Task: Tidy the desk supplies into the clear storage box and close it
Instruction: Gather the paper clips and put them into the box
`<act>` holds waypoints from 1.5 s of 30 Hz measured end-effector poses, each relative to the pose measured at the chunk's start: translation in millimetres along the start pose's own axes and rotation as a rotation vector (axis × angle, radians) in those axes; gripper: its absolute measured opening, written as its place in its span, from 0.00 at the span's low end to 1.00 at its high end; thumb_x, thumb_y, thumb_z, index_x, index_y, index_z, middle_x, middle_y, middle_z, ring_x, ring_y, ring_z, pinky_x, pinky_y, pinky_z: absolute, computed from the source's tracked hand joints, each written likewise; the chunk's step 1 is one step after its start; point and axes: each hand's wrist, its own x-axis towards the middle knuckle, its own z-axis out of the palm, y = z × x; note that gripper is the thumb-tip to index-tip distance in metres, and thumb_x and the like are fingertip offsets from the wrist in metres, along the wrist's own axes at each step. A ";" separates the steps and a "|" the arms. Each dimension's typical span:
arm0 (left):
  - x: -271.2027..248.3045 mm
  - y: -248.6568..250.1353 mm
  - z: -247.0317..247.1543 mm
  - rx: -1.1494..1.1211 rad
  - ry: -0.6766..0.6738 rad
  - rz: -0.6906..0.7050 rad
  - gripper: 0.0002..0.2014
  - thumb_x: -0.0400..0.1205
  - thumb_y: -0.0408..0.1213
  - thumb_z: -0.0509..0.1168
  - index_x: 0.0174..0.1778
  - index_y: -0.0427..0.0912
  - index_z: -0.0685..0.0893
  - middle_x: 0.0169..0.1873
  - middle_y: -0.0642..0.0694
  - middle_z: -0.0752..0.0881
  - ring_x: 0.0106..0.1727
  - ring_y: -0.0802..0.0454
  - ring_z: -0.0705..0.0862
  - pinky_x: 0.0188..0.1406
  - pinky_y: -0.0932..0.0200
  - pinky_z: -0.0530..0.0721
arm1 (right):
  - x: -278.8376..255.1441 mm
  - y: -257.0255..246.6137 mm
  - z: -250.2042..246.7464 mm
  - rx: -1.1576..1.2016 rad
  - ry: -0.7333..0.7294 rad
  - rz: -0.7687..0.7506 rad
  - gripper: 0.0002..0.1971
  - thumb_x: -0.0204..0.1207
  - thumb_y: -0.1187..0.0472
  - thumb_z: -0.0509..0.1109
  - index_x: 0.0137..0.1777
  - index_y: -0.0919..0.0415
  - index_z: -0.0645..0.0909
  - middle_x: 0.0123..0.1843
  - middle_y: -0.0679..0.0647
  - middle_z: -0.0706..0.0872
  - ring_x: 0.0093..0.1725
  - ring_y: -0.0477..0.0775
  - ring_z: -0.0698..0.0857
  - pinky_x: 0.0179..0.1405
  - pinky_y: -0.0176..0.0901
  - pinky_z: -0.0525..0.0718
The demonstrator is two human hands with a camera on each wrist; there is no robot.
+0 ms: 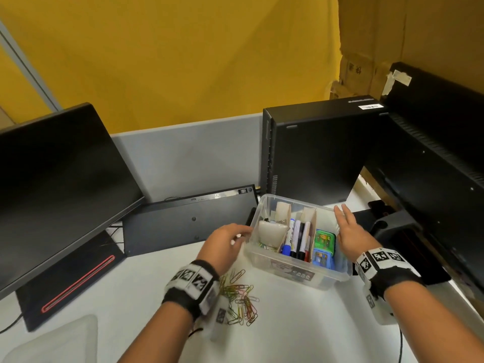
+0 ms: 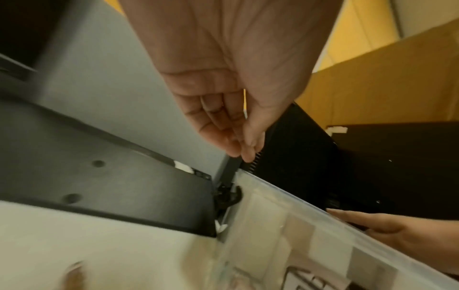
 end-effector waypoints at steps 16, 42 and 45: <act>-129.3 -125.9 27.7 0.244 -0.208 -0.283 0.35 0.73 0.53 0.72 0.75 0.54 0.68 0.66 0.55 0.72 0.67 0.54 0.69 0.66 0.60 0.73 | -89.4 -142.1 124.8 0.119 -0.081 -0.526 0.20 0.77 0.44 0.65 0.64 0.53 0.73 0.61 0.48 0.72 0.60 0.51 0.77 0.50 0.43 0.80; -109.2 -132.2 39.3 0.469 -0.176 -0.056 0.05 0.70 0.47 0.76 0.34 0.52 0.87 0.31 0.56 0.82 0.35 0.57 0.82 0.24 0.65 0.76 | -76.0 -153.8 166.7 0.262 -0.151 -0.389 0.12 0.82 0.59 0.63 0.60 0.54 0.84 0.50 0.47 0.74 0.53 0.51 0.80 0.49 0.31 0.70; -113.1 -132.3 35.5 0.358 -0.110 -0.082 0.11 0.83 0.43 0.60 0.51 0.46 0.87 0.46 0.49 0.84 0.49 0.50 0.82 0.42 0.58 0.79 | -75.3 -151.9 161.9 0.259 -0.147 -0.387 0.11 0.81 0.59 0.64 0.58 0.53 0.86 0.50 0.47 0.78 0.55 0.50 0.81 0.50 0.31 0.69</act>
